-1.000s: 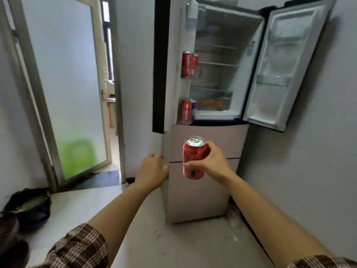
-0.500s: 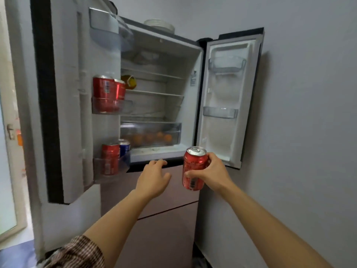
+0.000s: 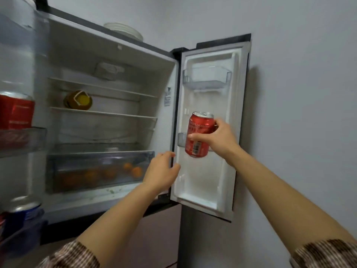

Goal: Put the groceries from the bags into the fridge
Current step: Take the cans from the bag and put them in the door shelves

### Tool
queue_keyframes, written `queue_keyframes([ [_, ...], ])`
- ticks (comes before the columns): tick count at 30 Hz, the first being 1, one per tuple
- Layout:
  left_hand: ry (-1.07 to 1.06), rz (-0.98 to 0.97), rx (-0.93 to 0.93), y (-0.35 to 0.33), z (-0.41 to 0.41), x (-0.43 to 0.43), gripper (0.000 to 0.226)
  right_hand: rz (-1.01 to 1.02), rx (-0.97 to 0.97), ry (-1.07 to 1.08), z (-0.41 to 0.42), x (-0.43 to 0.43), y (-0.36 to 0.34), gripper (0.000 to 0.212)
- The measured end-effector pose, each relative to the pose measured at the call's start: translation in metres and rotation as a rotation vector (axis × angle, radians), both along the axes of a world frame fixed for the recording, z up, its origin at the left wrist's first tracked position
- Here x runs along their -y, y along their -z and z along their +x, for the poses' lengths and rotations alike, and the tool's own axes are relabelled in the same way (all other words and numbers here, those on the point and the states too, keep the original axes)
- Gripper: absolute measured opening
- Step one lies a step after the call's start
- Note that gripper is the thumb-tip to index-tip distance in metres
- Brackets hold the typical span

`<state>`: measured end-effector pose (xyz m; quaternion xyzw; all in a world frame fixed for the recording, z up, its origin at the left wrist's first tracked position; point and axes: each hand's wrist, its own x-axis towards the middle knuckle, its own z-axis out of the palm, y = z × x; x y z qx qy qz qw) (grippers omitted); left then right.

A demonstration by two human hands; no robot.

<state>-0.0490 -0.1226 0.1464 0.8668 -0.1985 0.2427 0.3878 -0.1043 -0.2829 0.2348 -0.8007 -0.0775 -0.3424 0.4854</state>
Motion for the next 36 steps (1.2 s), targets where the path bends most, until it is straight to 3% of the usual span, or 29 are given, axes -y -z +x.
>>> queue_keyframes([
  [8, 0.022, -0.251, 0.071, -0.050, 0.090, 0.074, 0.041, -0.068, 0.084, 0.014, 0.109, 0.055, -0.072, 0.066],
  [15, 0.025, -0.259, 0.154, -0.043, 0.123, 0.083, 0.032, -0.197, -0.201, 0.075, 0.185, 0.073, -0.057, 0.046],
  [24, 0.025, -0.298, 0.165, -0.040, 0.121, 0.084, 0.032, -0.337, -0.415, 0.002, 0.203, 0.076, -0.058, 0.065],
  [27, 0.035, -0.286, 0.135, -0.041, 0.123, 0.083, 0.034, -0.466, -0.348, 0.096, 0.197, 0.075, -0.060, 0.084],
  [30, 0.059, -0.289, 0.065, -0.041, 0.124, 0.079, 0.042, -0.584, -0.227, 0.219, 0.189, 0.073, -0.057, 0.090],
  [33, 0.035, -0.232, 0.049, -0.040, 0.120, 0.072, 0.049, -0.667, -0.077, 0.309, 0.178, 0.066, -0.059, 0.083],
  [36, -0.059, -0.193, 0.070, -0.035, 0.111, 0.056, 0.049, -0.657, 0.111, 0.237, 0.166, 0.048, -0.058, 0.062],
])
